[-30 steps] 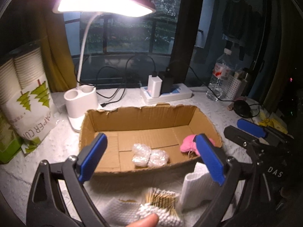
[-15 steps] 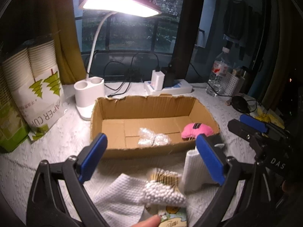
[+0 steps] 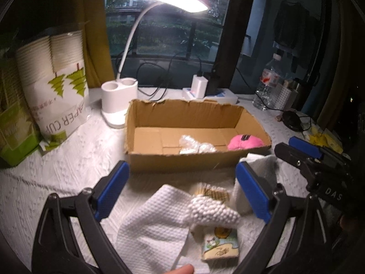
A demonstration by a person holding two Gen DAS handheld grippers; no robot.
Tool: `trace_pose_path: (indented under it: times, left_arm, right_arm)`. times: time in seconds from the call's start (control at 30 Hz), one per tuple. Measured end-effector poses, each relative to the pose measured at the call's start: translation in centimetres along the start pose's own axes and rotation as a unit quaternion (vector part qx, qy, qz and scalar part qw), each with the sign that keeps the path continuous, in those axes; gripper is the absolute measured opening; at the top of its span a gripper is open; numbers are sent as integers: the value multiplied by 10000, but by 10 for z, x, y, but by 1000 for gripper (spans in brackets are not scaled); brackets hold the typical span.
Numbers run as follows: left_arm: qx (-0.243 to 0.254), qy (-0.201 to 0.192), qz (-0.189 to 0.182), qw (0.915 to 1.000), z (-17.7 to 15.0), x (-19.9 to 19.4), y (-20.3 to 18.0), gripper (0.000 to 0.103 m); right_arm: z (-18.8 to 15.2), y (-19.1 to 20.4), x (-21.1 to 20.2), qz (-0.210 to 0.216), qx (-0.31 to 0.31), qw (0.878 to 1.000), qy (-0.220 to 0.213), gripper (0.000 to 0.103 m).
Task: Organize soft objects
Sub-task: 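Grasp the white textured towel with the left tool while the right tool grasps the white paper napkin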
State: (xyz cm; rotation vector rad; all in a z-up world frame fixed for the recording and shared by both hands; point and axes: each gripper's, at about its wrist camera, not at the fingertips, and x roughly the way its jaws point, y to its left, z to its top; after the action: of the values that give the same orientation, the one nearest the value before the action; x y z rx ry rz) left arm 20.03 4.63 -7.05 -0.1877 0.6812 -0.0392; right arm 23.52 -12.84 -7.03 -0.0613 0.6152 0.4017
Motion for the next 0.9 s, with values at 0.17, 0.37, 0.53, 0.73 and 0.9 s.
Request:
trace_pose_path:
  times: [0.17,0.37,0.53,0.73,0.9]
  left_arm:
    - [-145,61,18,9999,-10,-1,13,96]
    - [-202,154,34,9997,-18,-1,24,96]
    - [-258,227,46,9994,-25,1,31,96]
    - [-295,314,67,9990,-33,5,34,96]
    - [-277,378,111,9988,-37,10,33,96]
  right_arm:
    - [-4,8,6,-37,-63,9999,105,57]
    - [-7,12,17,-145,-31,9996,247,57]
    - [-11,13,26,-180,12,9992,364,57]
    - [-20,18,30,-83,-81,9989,464,57]
    - [-26,25,31,34,-187,9985,511,57]
